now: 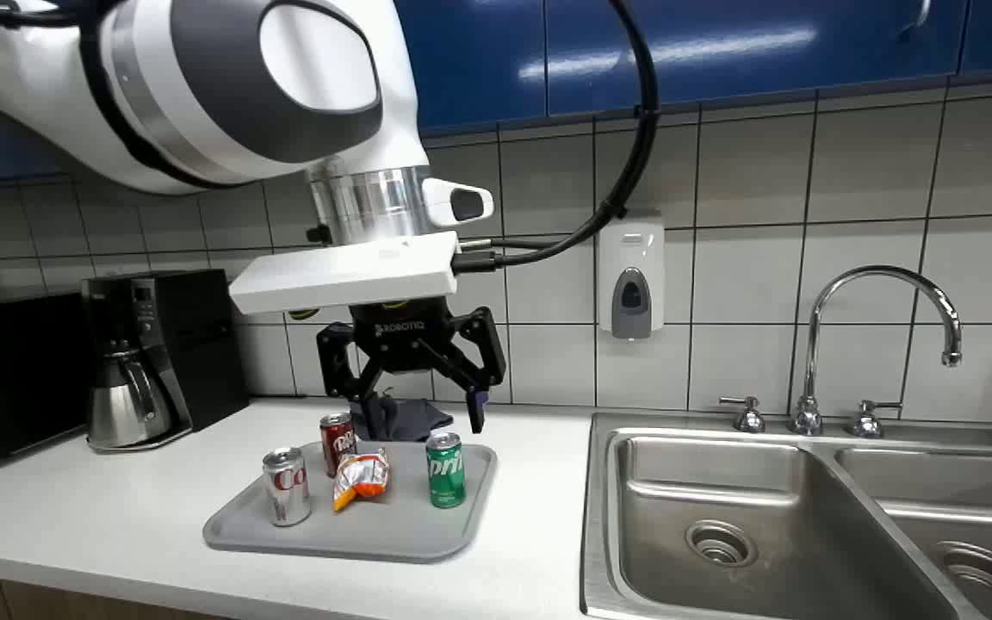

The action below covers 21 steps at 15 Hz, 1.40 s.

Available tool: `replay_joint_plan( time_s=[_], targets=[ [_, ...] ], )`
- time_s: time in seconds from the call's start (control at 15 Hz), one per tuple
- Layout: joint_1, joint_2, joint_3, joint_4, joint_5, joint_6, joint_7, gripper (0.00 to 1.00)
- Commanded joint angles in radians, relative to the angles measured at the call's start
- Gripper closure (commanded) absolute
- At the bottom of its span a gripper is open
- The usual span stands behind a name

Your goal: Remove the cans on the tray

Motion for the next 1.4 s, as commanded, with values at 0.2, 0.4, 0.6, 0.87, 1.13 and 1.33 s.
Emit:
replay_joint_plan(
  time_s=[0.2,0.4,0.6,0.87,1.13,1.33],
  targets=[
    [-0.004,0.004,0.005,0.002,0.005,-0.002,-0.003,0.0],
    [-0.004,0.004,0.005,0.002,0.005,-0.002,-0.003,0.0],
    [0.002,0.043,0.021,0.003,0.002,0.016,0.018,0.0],
    [0.016,0.087,0.026,0.003,0.006,0.059,0.025,0.0],
    [0.019,0.188,0.043,0.017,0.006,0.169,0.06,0.0],
    [0.023,0.275,0.058,0.038,0.017,0.228,0.078,0.0]
  ],
)
